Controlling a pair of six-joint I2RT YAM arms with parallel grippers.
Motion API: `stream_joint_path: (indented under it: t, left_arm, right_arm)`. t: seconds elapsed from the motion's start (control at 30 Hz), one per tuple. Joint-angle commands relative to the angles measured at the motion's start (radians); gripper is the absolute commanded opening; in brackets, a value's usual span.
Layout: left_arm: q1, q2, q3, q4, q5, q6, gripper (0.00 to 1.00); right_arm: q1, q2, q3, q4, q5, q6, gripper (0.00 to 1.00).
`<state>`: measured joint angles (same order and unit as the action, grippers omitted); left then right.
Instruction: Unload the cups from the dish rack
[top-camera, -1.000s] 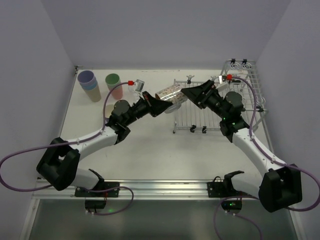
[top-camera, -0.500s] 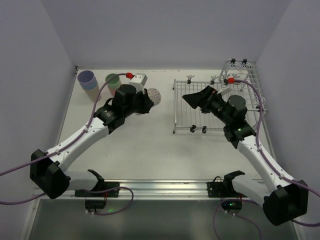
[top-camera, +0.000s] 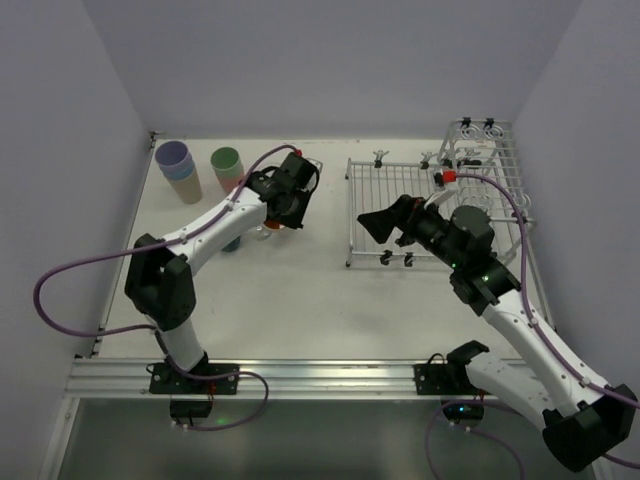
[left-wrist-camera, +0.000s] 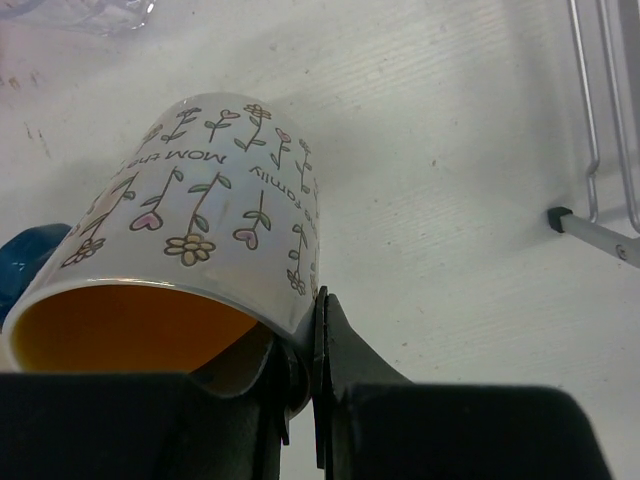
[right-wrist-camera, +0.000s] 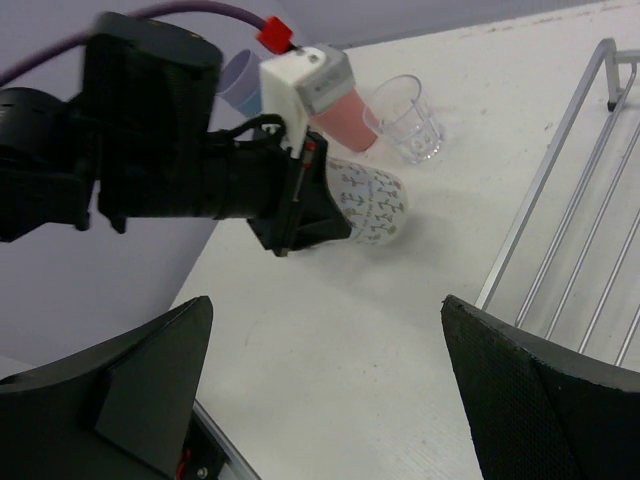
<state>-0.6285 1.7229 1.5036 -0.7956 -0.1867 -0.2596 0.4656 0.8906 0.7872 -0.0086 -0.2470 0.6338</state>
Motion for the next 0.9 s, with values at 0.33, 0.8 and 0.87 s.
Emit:
stream_joint_path:
  t: [0.33, 0.8, 0.87]
  left_arm:
    - [0.012, 0.222, 0.244, -0.221, 0.078, 0.143, 0.01]
    - [0.013, 0.181, 0.233, -0.166, 0.01, 0.109, 0.76]
    - [0.012, 0.152, 0.225, -0.142, -0.009, 0.099, 0.84]
  right_arm:
    - [0.005, -0.13, -0.002, -0.031, 0.014, -0.066, 0.99]
    - [0.005, -0.145, 0.001, -0.045, 0.028, -0.068, 0.99]
    - [0.005, -0.151, 0.006, -0.047, 0.034, -0.068, 0.99]
